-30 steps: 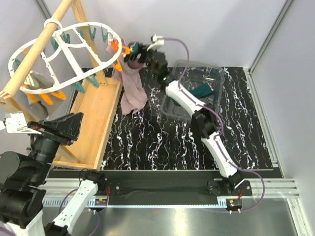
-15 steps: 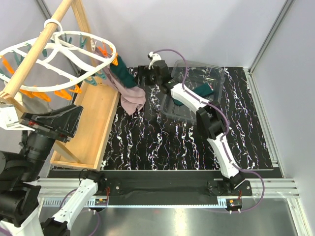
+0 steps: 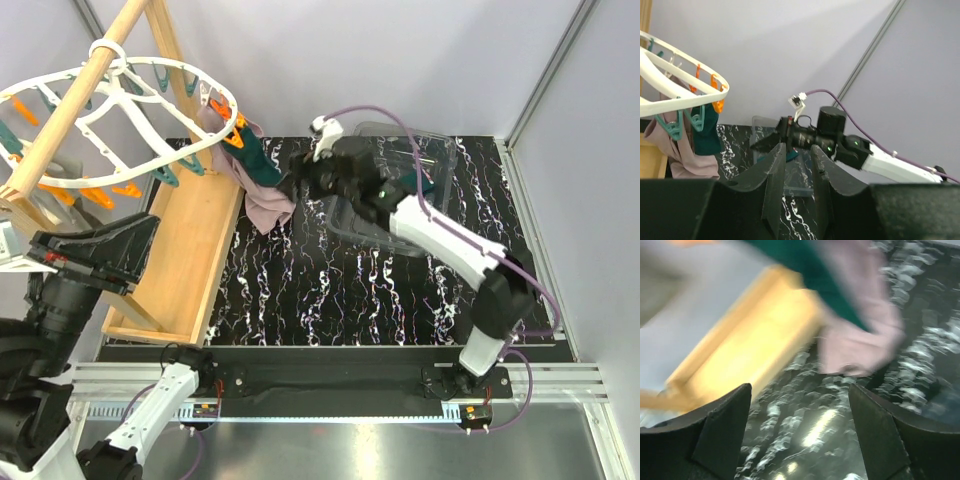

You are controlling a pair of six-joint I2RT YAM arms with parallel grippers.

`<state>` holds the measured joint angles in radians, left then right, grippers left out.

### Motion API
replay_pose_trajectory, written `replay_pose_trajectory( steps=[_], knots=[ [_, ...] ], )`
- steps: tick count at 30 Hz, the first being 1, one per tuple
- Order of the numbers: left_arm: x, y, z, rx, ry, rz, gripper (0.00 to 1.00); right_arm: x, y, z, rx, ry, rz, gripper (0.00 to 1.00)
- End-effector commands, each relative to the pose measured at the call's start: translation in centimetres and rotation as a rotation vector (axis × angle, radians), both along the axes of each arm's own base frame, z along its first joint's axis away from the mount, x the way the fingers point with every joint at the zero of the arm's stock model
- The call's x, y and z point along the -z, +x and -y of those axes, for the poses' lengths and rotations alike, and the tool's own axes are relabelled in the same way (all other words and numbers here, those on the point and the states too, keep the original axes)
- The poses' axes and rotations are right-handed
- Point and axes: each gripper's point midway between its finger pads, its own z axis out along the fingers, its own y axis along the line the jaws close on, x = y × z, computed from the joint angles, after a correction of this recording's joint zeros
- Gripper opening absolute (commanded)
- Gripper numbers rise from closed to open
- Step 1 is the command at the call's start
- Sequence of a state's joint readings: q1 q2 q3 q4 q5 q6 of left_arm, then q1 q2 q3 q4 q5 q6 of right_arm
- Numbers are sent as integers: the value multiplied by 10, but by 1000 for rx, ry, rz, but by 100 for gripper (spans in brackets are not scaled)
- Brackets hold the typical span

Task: Clip the socks to the hanger
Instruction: Rotate the hanger at the clothesline.

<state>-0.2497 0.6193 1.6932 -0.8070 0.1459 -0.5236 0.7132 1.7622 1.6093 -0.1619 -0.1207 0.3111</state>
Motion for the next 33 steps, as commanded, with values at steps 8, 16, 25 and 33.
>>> replay_pose_trajectory(
  steps=[8, 16, 25, 33],
  knots=[
    [-20, -33, -13, -33, 39, 132, 30, -120, -156, -118, -511, 459, 289, 66],
    [-22, -49, -16, -26, 26, 160, 32, -146, -167, -182, -543, 570, 409, 50],
    [-14, -51, -6, 41, -12, 138, 33, -143, -145, -201, -489, 503, 554, 71],
    [-8, -47, -5, 39, -15, 129, 33, -149, -135, -206, -465, 460, 598, 73]
  ],
)
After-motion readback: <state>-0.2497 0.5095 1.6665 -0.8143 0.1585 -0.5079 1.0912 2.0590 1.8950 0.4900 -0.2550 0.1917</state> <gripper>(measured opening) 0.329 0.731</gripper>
